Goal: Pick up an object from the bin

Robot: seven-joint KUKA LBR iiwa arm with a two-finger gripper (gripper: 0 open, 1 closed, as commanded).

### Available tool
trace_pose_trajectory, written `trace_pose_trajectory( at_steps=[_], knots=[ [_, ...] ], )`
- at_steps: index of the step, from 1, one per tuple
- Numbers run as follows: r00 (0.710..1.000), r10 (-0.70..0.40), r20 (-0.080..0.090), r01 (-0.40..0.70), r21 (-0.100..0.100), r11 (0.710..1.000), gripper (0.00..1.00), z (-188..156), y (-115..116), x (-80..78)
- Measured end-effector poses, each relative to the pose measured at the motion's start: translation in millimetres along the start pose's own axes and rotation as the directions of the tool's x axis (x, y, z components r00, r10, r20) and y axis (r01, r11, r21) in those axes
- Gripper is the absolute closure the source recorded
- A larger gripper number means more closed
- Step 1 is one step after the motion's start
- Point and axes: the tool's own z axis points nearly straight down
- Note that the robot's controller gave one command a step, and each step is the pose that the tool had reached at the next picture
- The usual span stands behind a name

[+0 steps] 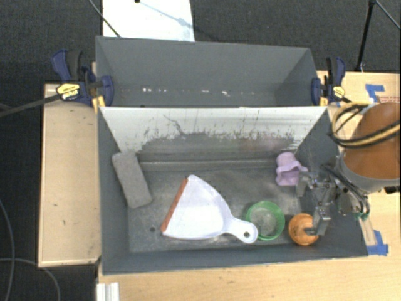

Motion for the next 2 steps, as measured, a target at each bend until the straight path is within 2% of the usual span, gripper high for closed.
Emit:
trace_pose_trajectory(
  at_steps=[1, 2],
  knots=[
    [1.0, -0.005, 0.007, 0.005, 0.002, 1.0, 0.0, -4, 0, -1.9],
    [0.992, -0.127, 0.015, 0.127, 0.004, 0.992, 0.0, 27, -8, 0.4]
  ],
)
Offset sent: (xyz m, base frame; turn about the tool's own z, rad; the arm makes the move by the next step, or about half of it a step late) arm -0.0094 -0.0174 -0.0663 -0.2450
